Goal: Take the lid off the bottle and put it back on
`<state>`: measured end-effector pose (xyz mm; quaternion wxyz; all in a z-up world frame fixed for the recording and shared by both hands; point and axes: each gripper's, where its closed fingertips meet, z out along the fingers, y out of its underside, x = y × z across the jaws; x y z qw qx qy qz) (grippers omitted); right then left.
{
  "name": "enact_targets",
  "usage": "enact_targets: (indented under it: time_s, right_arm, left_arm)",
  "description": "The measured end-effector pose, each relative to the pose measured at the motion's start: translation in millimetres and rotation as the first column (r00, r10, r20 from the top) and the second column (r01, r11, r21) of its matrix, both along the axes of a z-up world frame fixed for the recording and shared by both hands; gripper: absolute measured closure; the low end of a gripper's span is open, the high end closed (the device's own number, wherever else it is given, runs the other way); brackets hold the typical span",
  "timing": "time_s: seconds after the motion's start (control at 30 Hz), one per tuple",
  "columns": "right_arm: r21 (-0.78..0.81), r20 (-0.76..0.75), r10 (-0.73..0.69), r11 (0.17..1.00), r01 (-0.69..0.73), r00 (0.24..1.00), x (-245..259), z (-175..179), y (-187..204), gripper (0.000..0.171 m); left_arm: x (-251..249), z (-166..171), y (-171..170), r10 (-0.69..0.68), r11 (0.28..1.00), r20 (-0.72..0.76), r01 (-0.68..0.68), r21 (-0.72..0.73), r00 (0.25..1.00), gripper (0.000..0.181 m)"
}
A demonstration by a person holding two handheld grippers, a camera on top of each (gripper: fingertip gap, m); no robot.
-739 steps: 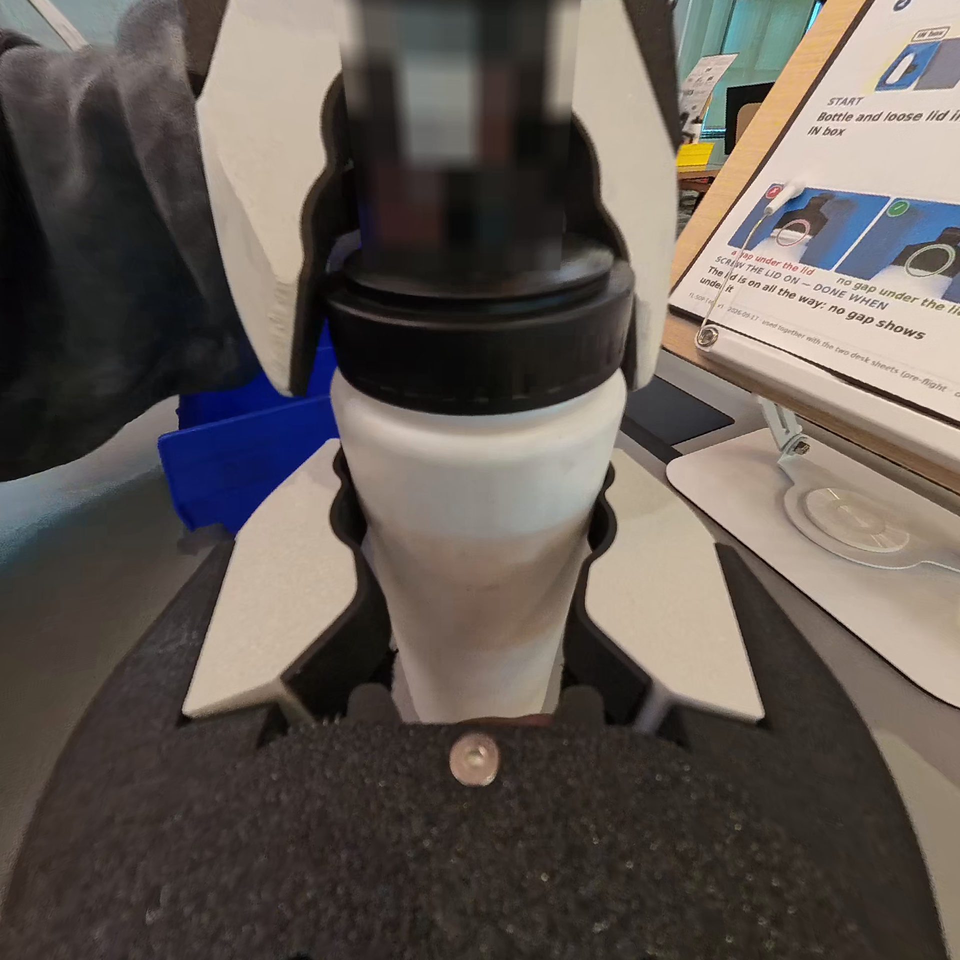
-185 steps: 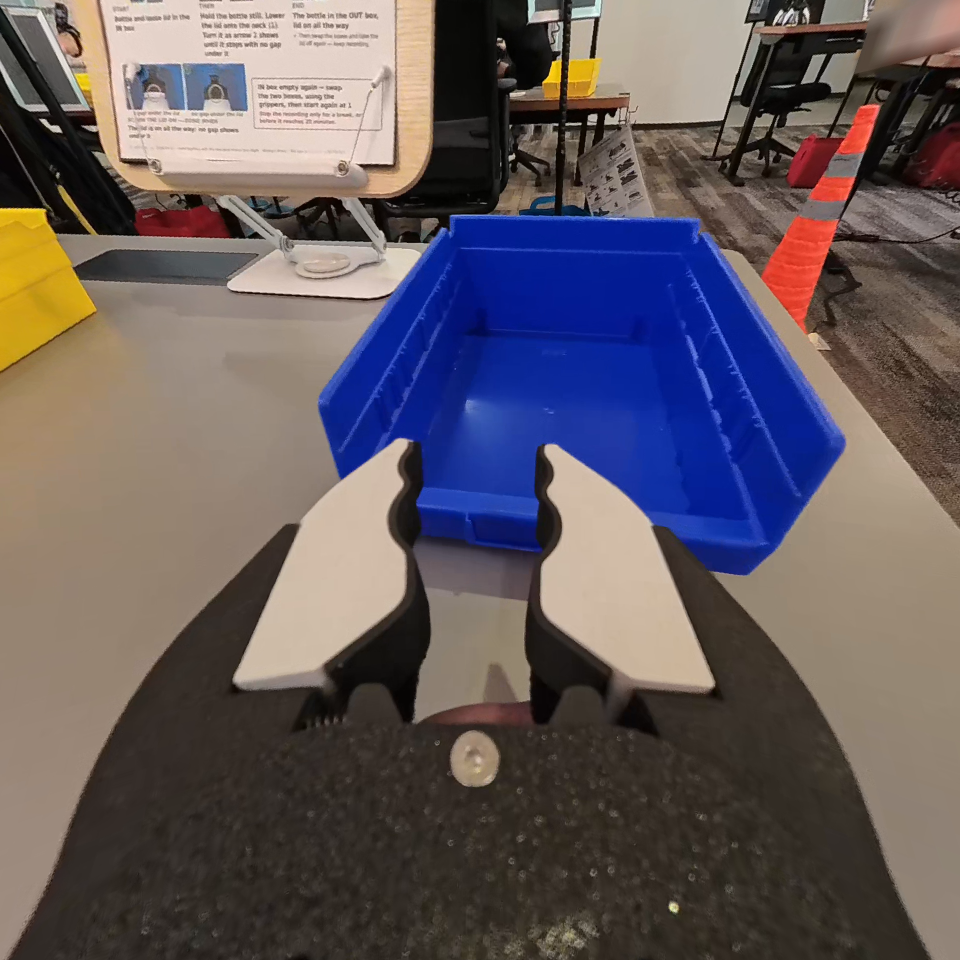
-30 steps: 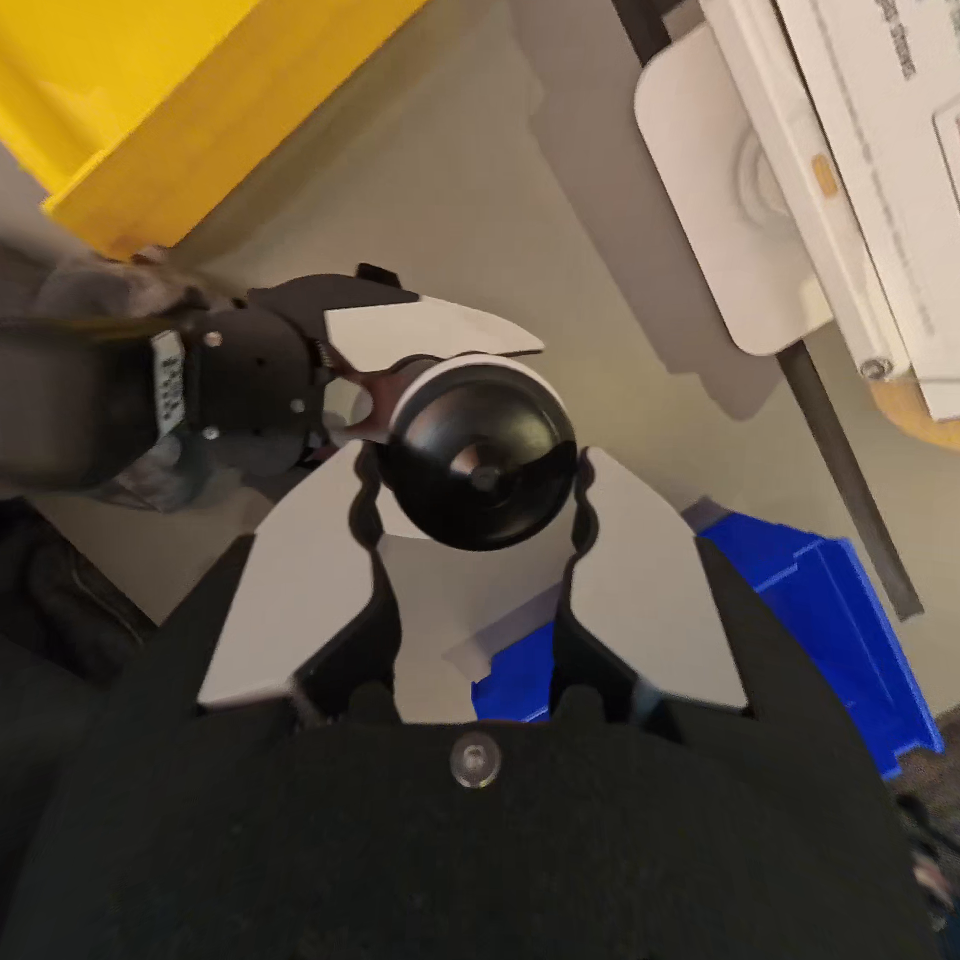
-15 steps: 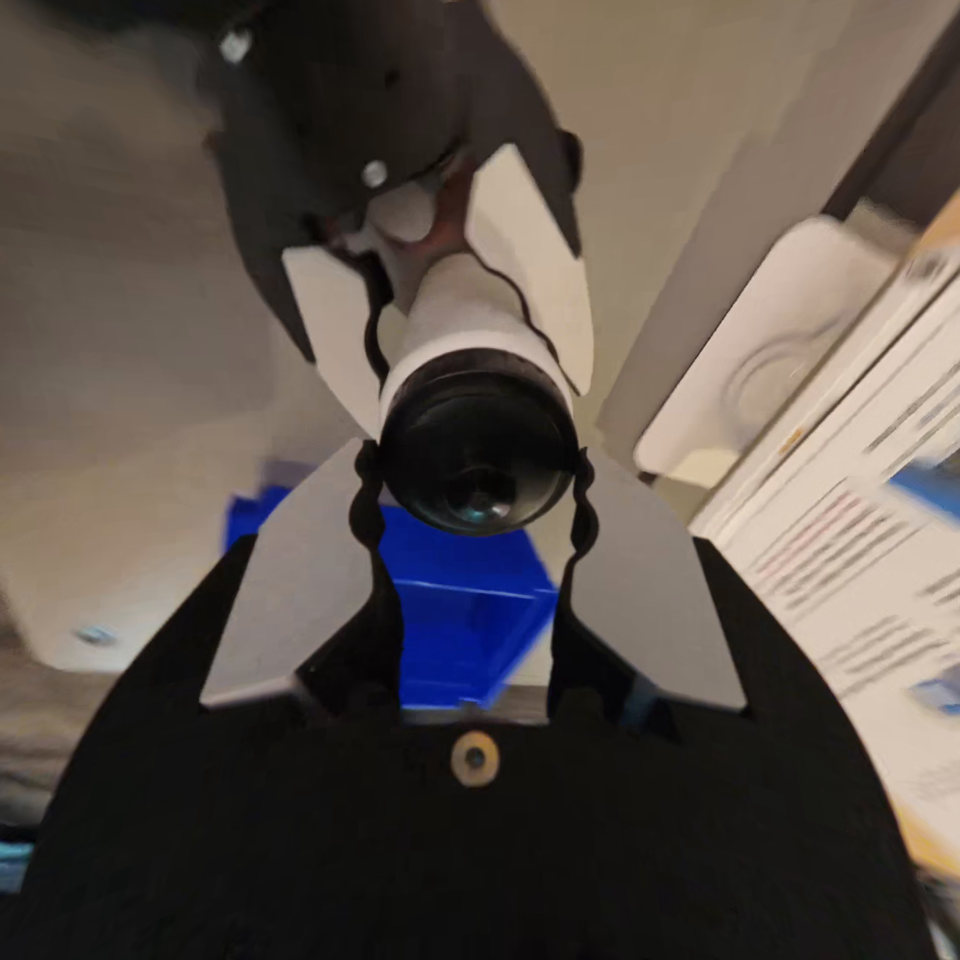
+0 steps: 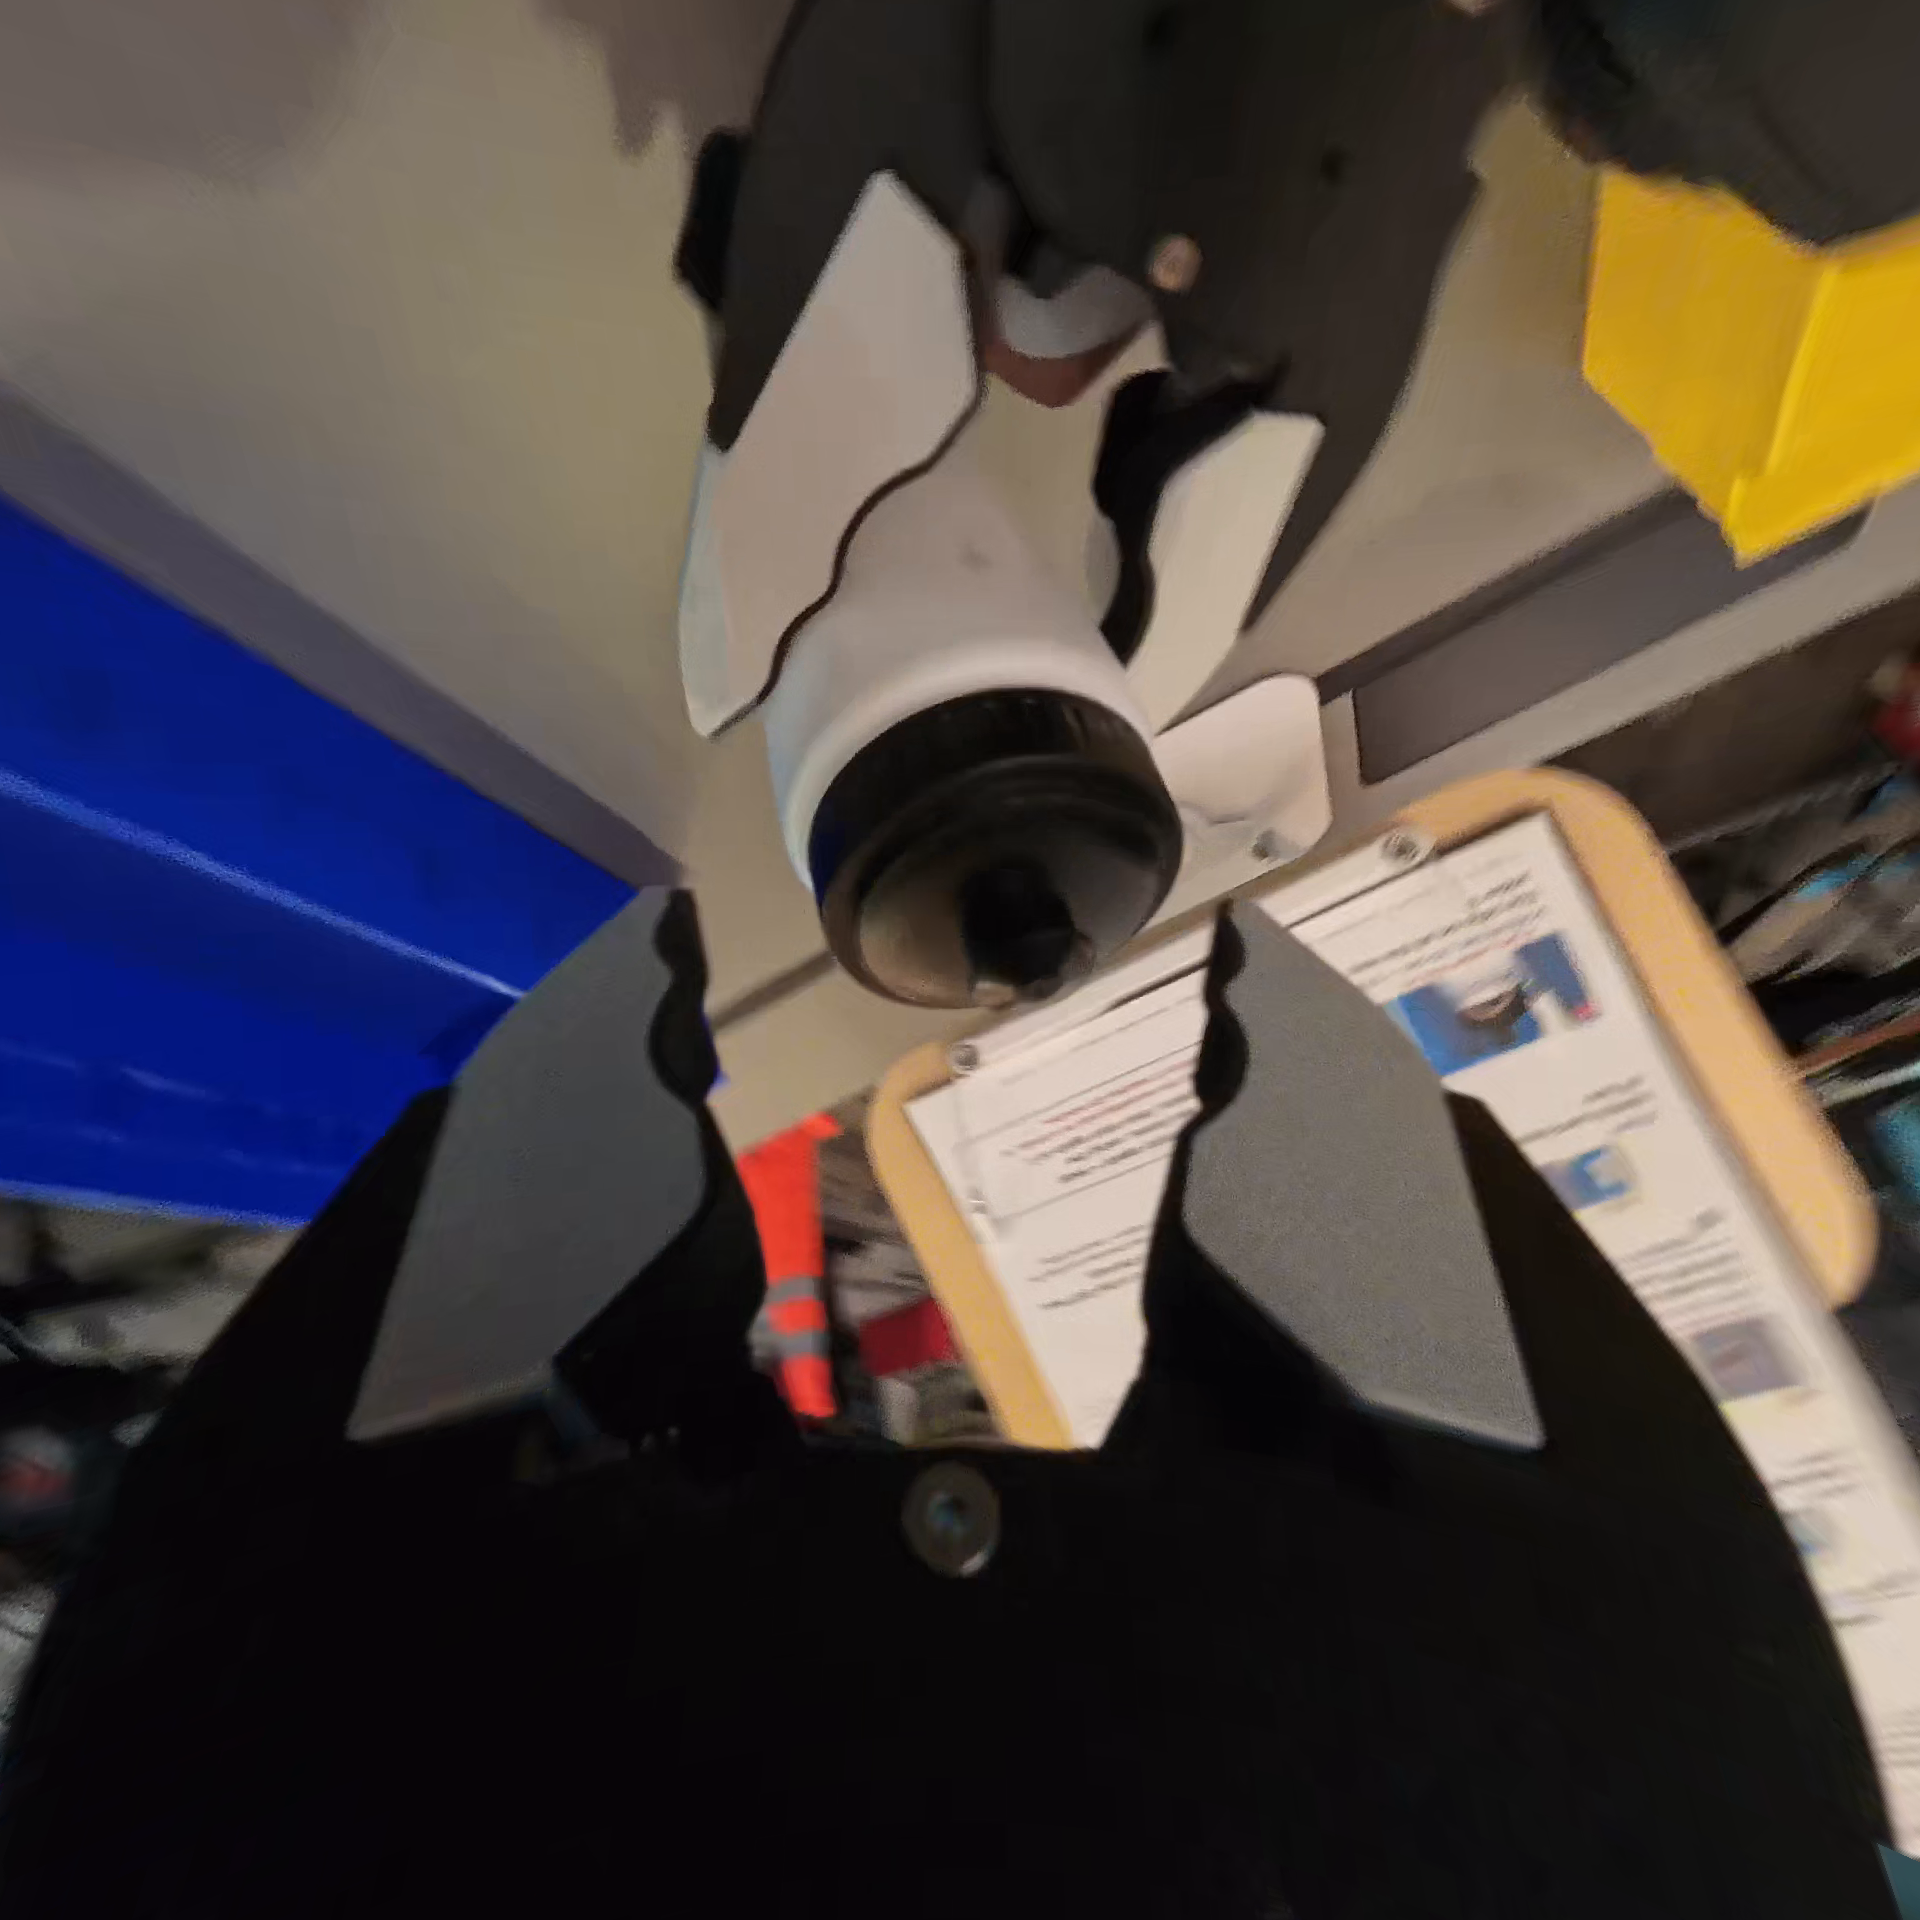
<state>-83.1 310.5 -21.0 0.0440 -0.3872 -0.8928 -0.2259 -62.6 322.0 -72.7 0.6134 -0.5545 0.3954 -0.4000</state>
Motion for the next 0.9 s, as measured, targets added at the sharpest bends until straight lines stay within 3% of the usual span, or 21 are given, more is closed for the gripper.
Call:
enact_targets:
  time_s: [0.07,0.13,0.2,0.3,0.4,0.47,0.6,0.7,0.8,0.9]
  right_arm:
    - [-0.051,-0.165,-0.213,0.977,0.207,0.963,-2,7,-6,0.069]
    - [-0.194,-0.351,-0.472,0.881,0.43,0.808,-11,14,-11,0.07]
    - [-0.366,-0.451,-0.726,0.682,0.634,0.52,-14,17,-7,0.067]
    - [-0.627,-0.367,-0.927,0.305,0.717,0.074,-15,8,-6,0.059]
    - [-0.666,-0.318,-0.933,0.092,0.74,-0.171,-5,-5,2,0.058]
    - [-0.648,-0.3,-0.927,0.025,0.762,-0.225,0,-13,3,0.065]
    - [-0.655,-0.256,-0.934,-0.023,0.755,-0.251,-9,-17,-1,0.099]
    - [-0.615,-0.257,-0.94,-0.021,0.788,-0.226,-9,-16,-3,0.099]
    - [-0.589,-0.228,-0.965,0.032,0.807,-0.128,-6,-17,-6,0.099]
    - [-0.556,-0.2,-0.98,0.132,0.821,0.022,-5,-17,-5,0.099]
  left_arm:
    - [0,0,0,0.009,1.0,0.001,-0.009,0.0,1.0,0.095]
    - [-1,0,0,0.017,1.0,0.0,-0.017,-0.003,1.0,0.095]
    - [-1,0,1,0.026,1.0,0.001,-0.026,-0.005,1.0,0.095]
    - [-2,0,1,0.045,0.999,-0.002,-0.045,-0.007,0.999,0.095]
    - [-3,0,1,0.063,0.998,-0.006,-0.063,-0.01,0.998,0.095]
    - [-3,0,1,0.068,0.998,-0.007,-0.069,-0.01,0.998,0.095]
    - [-3,-1,3,0.068,0.997,-0.007,-0.068,-0.026,0.998,0.095]
    - [-4,0,2,0.067,0.998,-0.005,-0.067,-0.017,0.998,0.095]
    - [-3,0,0,0.049,0.999,-0.007,-0.049,-0.011,0.999,0.095]
    - [-3,0,0,0.031,0.999,-0.002,-0.031,-0.015,1.0,0.095]
